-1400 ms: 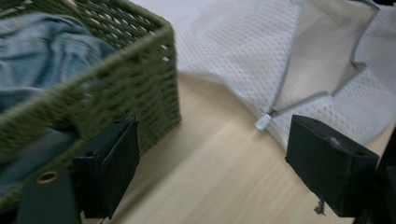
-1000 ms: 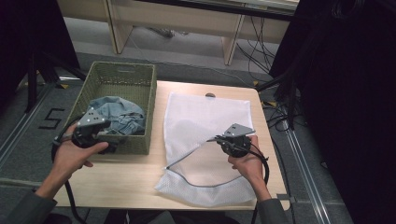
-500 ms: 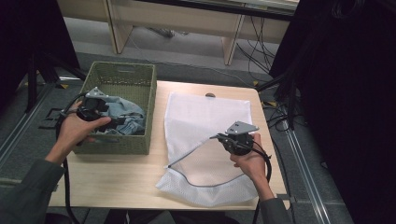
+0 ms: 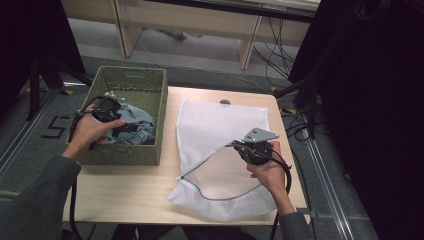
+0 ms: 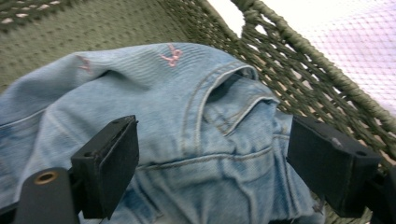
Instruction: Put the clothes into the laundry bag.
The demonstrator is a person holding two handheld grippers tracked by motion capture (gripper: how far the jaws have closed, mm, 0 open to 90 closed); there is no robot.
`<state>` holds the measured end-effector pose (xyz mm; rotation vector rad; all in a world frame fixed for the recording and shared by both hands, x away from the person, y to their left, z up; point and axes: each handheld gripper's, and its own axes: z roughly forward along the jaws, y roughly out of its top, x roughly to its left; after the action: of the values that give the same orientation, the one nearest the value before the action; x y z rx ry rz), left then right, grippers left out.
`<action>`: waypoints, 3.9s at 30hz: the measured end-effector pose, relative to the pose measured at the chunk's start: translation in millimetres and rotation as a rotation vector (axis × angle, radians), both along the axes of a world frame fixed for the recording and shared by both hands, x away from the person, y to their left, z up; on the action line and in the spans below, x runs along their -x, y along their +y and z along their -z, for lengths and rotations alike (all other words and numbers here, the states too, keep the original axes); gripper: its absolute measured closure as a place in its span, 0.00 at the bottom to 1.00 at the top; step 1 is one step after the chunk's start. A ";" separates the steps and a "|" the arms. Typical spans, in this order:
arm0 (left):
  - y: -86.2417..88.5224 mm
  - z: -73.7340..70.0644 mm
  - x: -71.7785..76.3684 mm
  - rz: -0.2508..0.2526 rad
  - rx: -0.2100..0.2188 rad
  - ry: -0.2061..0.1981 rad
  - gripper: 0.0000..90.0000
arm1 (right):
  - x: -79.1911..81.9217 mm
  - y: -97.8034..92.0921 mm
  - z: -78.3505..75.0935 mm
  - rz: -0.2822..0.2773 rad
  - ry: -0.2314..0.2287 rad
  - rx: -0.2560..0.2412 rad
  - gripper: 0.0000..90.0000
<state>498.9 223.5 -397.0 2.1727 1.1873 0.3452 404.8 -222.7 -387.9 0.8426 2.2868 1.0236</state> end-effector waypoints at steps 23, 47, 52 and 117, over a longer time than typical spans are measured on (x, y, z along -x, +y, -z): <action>-31.8 20.5 -37.1 0.018 -0.063 0.120 0.16 | -1.3 0.2 5.0 0.010 -0.001 -0.001 0.99; -41.6 82.1 -54.9 0.147 -0.197 0.200 0.18 | -1.5 -0.7 5.9 0.005 -0.001 0.003 0.99; -32.1 74.5 -58.6 0.011 -0.216 0.113 0.59 | -1.1 -1.6 4.9 0.007 0.000 0.005 0.99; 13.2 -24.5 -33.5 -0.008 0.032 -0.119 0.71 | -2.3 -3.5 6.6 0.019 0.003 -0.010 0.99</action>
<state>532.3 236.8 -372.5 2.0902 1.1279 0.4496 407.1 -226.2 -394.5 0.8693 2.2736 1.0266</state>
